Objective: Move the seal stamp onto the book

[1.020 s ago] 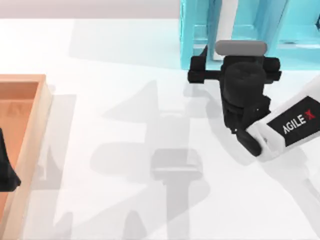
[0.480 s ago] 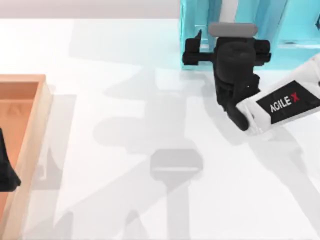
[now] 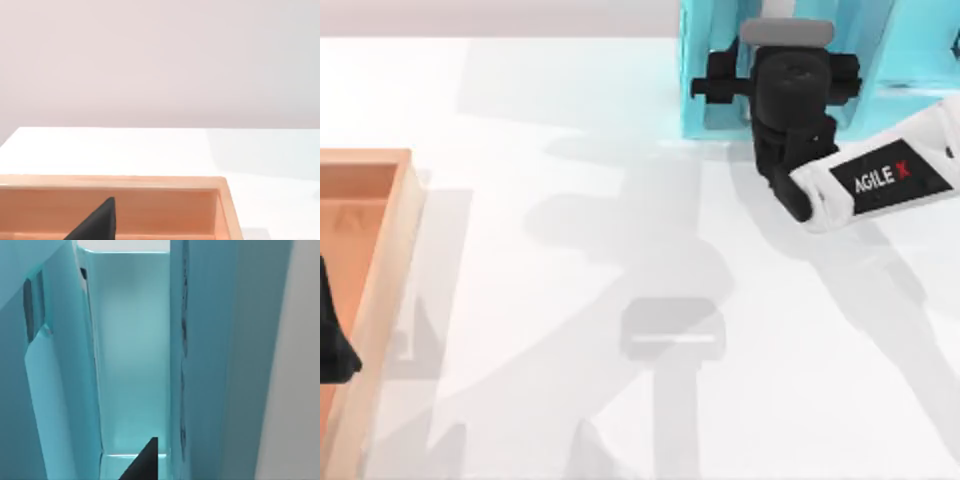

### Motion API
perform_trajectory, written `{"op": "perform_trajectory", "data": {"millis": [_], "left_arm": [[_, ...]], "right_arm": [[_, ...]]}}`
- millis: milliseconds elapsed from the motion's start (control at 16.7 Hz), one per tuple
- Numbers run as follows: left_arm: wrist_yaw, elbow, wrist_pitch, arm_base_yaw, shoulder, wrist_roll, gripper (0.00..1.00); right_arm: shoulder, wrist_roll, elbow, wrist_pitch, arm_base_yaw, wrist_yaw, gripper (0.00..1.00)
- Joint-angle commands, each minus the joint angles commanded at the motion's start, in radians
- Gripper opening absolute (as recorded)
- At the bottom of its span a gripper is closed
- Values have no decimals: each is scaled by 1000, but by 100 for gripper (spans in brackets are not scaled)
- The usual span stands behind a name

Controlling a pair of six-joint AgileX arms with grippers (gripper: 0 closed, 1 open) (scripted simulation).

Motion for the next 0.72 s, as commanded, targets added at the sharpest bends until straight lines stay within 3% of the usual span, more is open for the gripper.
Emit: {"op": "perform_trajectory", "data": {"millis": [120,720], "left_arm": [[0,0,0,0,0,0,100],[0,0,0,0,0,0,100]], "right_arm": [[0,0,0,0,0,0,100],[0,0,0,0,0,0,25]]}}
